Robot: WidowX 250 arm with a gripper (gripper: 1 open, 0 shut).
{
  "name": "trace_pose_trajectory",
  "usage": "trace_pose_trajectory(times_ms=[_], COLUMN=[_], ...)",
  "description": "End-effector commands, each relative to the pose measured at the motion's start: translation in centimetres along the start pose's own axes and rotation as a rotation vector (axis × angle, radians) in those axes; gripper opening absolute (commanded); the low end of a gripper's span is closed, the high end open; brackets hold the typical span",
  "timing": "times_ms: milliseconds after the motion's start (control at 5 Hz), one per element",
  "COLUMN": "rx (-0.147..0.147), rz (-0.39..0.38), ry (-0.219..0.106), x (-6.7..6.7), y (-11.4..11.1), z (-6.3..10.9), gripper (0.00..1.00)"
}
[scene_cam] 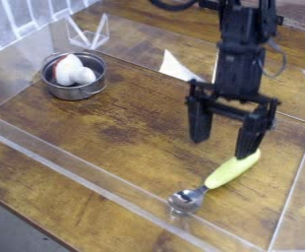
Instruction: Move the green spoon to the right
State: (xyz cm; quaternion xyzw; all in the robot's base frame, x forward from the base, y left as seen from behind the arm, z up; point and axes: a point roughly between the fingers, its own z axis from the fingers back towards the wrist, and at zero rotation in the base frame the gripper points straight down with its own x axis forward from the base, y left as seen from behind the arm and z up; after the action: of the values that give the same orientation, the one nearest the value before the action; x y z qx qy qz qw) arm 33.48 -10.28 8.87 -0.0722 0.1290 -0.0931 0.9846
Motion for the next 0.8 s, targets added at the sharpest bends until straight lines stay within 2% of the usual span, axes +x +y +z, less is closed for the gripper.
trace_pose_trajectory(times_ms=[0,400,600], rx=[0.015,0.036,0.047], rz=[-0.024,-0.074,-0.085], ry=[-0.07,-0.039,-0.03], x=[0.0,0.4,-0.2], y=[0.8,1.1,1.7], z=[1.1,-2.5,-3.3], gripper=[1.0,1.0,1.0])
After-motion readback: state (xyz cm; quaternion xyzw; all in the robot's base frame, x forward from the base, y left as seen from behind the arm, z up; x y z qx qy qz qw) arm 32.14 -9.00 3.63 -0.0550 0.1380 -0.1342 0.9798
